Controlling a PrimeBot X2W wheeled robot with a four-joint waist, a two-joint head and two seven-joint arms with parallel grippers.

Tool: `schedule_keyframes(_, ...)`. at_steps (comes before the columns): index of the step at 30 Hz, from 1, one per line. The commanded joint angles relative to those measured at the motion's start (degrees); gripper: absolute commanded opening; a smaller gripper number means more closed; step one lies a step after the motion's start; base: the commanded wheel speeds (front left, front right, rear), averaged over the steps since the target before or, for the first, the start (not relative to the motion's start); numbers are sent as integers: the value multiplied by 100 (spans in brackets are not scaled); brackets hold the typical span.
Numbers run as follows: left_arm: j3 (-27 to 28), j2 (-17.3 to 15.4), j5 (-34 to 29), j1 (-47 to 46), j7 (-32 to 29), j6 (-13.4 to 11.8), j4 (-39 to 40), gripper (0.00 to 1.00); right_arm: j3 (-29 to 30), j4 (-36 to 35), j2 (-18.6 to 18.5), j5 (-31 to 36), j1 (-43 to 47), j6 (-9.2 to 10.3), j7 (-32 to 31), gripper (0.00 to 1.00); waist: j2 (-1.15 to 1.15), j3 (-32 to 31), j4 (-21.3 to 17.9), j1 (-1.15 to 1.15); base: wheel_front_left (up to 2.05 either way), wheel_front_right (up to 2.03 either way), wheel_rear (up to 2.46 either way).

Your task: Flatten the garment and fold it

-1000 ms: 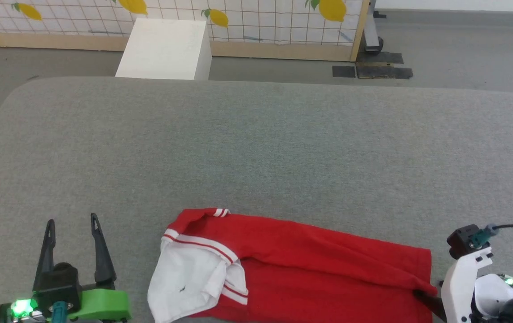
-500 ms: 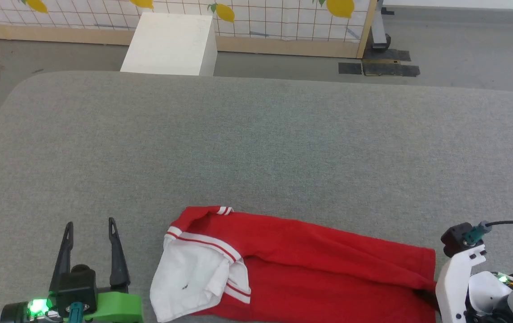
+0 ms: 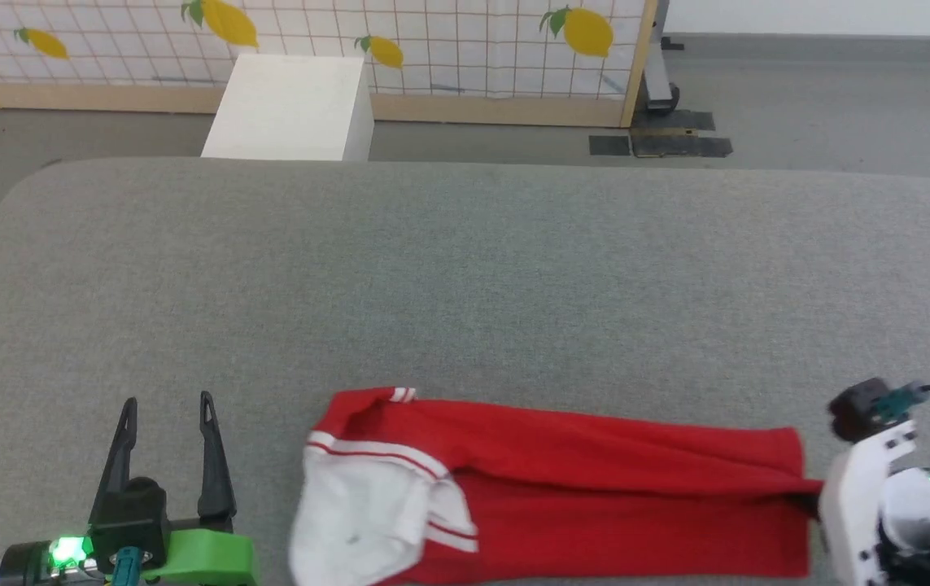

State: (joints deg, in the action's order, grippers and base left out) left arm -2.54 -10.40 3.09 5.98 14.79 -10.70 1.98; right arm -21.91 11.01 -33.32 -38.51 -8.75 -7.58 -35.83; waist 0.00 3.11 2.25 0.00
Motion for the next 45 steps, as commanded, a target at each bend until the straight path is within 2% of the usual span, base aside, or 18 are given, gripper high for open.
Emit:
schedule_keyframes(1, 35, 56, 19, 61, 20, 58, -5, 100, 140, -12, -160, -45, 45, 9, 27, 0, 0, -55, -57, 0, 0, 0, 0)
schedule_keyframes(7, 141, 159, 32, 76, 20, 304, -14, 100, 800, 121, -651, -91, 370, 9, 26, 0, 0, -98, -125, 0, 0, 0, 0)
schedule_keyframes(12, 153, 244, -2, 81, 20, 496, -42, 100, 1244, 412, -913, 6, 561, 9, -57, 0, 0, -112, -152, 0, 0, 0, 0)
schedule_keyframes(18, 162, 326, -102, 119, 20, 553, -62, 100, 1230, 157, -860, -118, 672, 9, -116, 0, 0, -121, -188, 0, 0, 0, 0)
schedule_keyframes(23, 186, 331, -121, 103, 20, 623, -95, 100, 955, -769, -867, -338, 798, 9, -140, 0, 0, -110, -176, 0, 0, 0, 0)
schedule_keyframes(28, 203, 371, -141, 59, 20, 647, -64, 100, 586, -1791, -706, -518, 785, 9, -212, 0, 0, -52, -135, 0, 0, 0, 0)
schedule_keyframes(32, 205, 403, -180, 20, 20, 629, -90, 100, 63, -2177, -517, -461, 582, 9, -309, 0, 0, 28, -79, 0, 0, 0, 0)
schedule_keyframes(37, 165, 448, -208, -91, 20, 615, -117, 100, -706, -2102, -108, -361, -42, 9, -303, 0, 0, 161, 20, 0, 0, 0, 0)
schedule_keyframes(45, 89, 509, -218, -271, 20, 604, -170, 100, -1892, -1321, 548, -431, -1191, 9, -220, 0, 0, 349, 196, 0, 0, 0, 0)
